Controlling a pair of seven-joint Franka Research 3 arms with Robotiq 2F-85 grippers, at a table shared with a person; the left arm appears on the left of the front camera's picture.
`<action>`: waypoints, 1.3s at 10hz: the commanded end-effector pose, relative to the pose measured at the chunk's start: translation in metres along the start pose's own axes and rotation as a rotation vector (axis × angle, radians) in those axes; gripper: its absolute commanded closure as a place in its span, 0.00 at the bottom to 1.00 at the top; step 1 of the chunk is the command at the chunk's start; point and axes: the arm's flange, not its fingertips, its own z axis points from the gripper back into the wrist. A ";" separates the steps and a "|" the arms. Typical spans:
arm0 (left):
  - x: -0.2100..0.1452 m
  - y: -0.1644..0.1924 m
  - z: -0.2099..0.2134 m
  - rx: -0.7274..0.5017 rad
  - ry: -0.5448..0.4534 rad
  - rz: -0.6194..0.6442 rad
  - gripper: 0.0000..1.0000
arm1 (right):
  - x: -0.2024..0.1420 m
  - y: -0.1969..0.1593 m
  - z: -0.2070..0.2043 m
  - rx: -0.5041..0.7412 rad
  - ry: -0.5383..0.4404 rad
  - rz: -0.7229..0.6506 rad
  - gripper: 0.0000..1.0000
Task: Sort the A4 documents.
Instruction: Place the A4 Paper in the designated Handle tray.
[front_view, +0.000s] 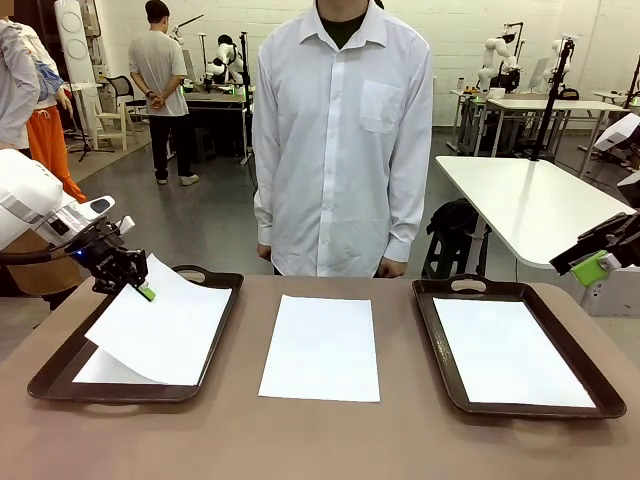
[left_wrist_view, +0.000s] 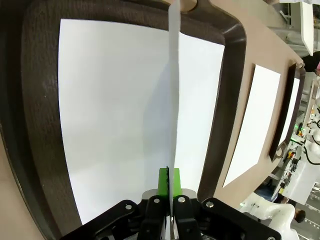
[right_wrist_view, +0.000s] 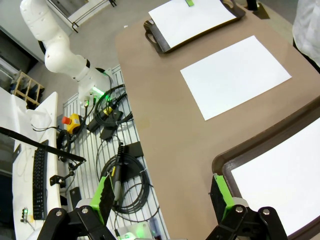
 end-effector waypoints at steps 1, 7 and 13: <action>0.006 -0.001 0.002 0.040 -0.009 0.017 0.99 | 0.000 0.000 0.000 0.005 -0.006 0.005 0.00; 0.007 0.000 0.007 0.172 0.005 0.046 0.56 | 0.000 0.000 0.000 0.005 -0.006 0.005 0.00; 0.000 -0.009 0.014 0.240 -0.047 0.058 0.00 | 0.000 0.000 0.000 0.005 -0.006 0.005 0.00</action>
